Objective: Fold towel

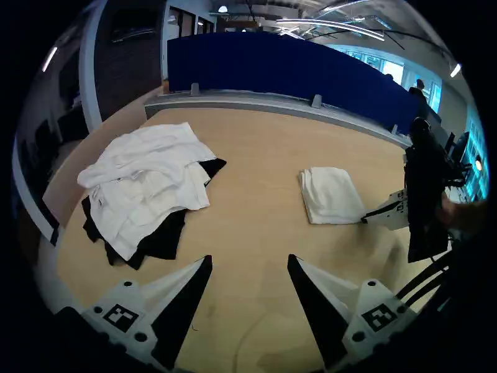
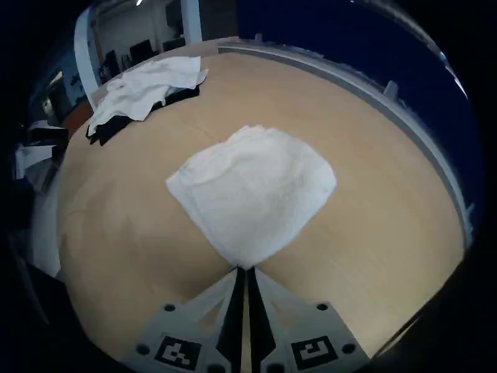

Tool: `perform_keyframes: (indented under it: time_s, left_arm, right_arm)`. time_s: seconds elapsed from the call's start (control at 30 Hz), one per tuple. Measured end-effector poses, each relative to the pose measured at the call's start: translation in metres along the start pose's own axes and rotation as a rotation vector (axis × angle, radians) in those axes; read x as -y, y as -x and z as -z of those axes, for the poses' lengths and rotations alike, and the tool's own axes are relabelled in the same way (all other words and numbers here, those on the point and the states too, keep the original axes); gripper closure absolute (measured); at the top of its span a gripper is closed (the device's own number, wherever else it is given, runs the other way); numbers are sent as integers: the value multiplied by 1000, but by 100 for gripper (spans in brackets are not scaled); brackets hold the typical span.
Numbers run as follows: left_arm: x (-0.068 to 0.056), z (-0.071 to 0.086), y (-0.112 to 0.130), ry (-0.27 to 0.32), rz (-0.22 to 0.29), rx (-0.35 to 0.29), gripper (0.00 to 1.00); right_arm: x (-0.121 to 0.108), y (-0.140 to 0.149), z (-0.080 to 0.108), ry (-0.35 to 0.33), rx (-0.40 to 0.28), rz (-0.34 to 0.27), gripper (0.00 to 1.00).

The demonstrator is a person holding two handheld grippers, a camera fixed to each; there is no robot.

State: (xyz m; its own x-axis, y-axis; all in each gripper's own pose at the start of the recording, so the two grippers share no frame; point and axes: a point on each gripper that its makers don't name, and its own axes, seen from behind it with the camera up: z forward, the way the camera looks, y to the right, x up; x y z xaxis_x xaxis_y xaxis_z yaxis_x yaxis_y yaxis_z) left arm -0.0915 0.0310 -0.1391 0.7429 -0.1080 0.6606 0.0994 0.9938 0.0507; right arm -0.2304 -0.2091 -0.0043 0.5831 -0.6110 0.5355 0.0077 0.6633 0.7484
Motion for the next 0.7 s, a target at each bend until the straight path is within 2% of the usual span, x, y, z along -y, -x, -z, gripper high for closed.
perform_keyframes:
  time_s: [0.1, 0.27, 0.5, 0.7]
  left_arm:
    - [-1, 0, -1, 3, -1, 0, 10]
    - [-1, 1, -4, 4, -9, -7, 10]
    - [0, 1, -10, 6, -15, -20, 10]
    - [-2, 3, -14, 9, -13, -31, 10]
  right_arm:
    - [-1, -8, 6, 2, -15, 9, 96]
    - [-7, -37, 23, 16, -68, 23, 96]
    - [-18, -93, 56, 44, -158, 69, 96]
    - [-20, -130, 84, 52, -211, 116, 97]
